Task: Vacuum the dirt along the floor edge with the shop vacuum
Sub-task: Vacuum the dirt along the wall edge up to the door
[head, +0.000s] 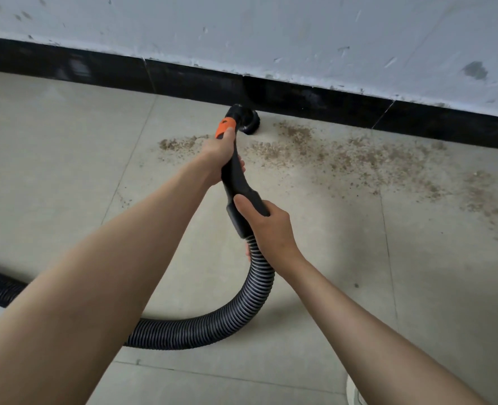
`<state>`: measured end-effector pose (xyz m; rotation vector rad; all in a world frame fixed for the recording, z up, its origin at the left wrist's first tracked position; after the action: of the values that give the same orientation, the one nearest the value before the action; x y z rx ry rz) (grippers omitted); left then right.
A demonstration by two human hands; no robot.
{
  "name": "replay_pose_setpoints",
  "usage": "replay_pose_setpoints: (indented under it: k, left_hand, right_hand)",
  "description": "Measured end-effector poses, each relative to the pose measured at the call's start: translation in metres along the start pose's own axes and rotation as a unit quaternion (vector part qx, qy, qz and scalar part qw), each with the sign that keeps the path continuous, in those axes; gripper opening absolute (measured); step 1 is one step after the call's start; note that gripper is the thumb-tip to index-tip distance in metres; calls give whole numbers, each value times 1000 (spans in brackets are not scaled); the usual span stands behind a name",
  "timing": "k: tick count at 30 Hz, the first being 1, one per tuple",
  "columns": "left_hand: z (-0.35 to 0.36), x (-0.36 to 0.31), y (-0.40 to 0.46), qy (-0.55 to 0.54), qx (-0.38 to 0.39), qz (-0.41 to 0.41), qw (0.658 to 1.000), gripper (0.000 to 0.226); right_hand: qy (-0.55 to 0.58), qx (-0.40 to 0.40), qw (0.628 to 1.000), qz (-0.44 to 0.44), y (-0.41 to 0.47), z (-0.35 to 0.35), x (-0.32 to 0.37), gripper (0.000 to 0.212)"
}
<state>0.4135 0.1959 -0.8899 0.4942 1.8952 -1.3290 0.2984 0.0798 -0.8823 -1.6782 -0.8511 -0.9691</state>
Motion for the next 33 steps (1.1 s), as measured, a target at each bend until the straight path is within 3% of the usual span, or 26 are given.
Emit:
replay_pose_setpoints:
  k: [7, 14, 33]
  left_hand:
    - [-84, -37, 22, -83, -99, 37, 991, 42]
    - [-126, -28, 38, -88, -141, -4, 986, 47]
    - [-50, -8, 37, -26, -42, -22, 999, 48]
  right_hand:
    - [-54, 76, 994, -57, 4, 68, 40, 35]
    - [-86, 122, 988, -50, 2, 105, 42, 37]
    - [-11, 64, 997, 35, 10, 56, 4, 38]
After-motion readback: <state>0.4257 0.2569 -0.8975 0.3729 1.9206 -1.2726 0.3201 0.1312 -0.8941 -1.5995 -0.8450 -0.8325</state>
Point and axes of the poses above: each hand's wrist, its own y-axis towards the middle knuckle, its own z-axis out of the palm, x = y × z, the point moved 7 cm from there along y, towards the middle knuckle, and after that the axes turned 15 degrees about -x, right-handed, at the moved point
